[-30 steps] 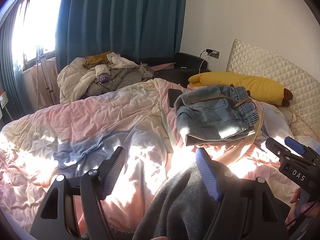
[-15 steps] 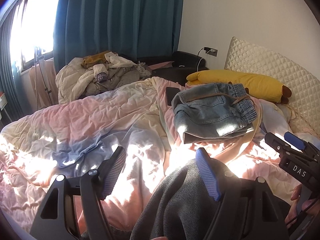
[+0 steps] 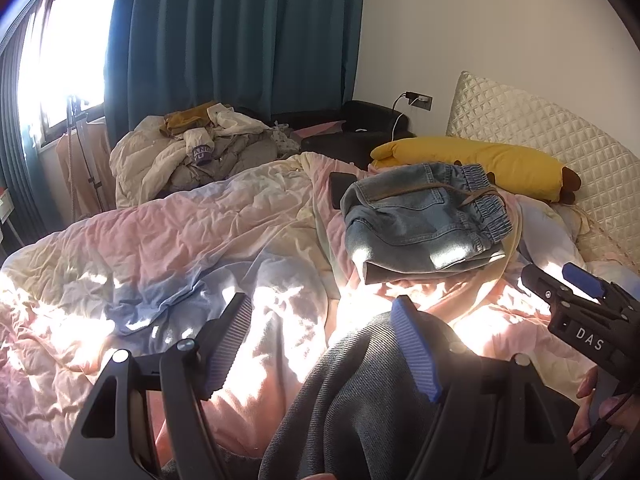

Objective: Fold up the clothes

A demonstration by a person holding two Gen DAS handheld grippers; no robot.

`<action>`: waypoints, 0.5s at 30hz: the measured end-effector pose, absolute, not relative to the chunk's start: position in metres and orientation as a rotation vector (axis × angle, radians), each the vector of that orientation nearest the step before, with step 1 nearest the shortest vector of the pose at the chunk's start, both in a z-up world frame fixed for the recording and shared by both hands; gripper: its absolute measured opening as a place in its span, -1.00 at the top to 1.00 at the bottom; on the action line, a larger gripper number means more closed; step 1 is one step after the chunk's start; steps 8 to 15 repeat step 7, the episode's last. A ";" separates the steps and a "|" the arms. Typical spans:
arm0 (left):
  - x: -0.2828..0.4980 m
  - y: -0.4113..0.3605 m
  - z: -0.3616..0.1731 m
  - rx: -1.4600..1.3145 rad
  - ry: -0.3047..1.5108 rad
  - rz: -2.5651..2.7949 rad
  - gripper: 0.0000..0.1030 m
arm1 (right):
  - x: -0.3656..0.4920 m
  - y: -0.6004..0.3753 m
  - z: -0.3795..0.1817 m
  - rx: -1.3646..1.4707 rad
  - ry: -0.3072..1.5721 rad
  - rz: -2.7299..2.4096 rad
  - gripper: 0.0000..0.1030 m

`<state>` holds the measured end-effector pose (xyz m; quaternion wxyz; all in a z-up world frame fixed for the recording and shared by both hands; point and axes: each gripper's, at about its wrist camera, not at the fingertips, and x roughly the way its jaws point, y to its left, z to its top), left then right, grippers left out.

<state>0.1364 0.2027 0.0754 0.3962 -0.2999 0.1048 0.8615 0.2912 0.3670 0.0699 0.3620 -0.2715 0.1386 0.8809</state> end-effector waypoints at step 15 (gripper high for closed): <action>0.133 0.202 0.074 -0.769 0.252 2.180 -0.44 | 0.291 0.364 0.071 -0.695 0.335 2.267 -0.54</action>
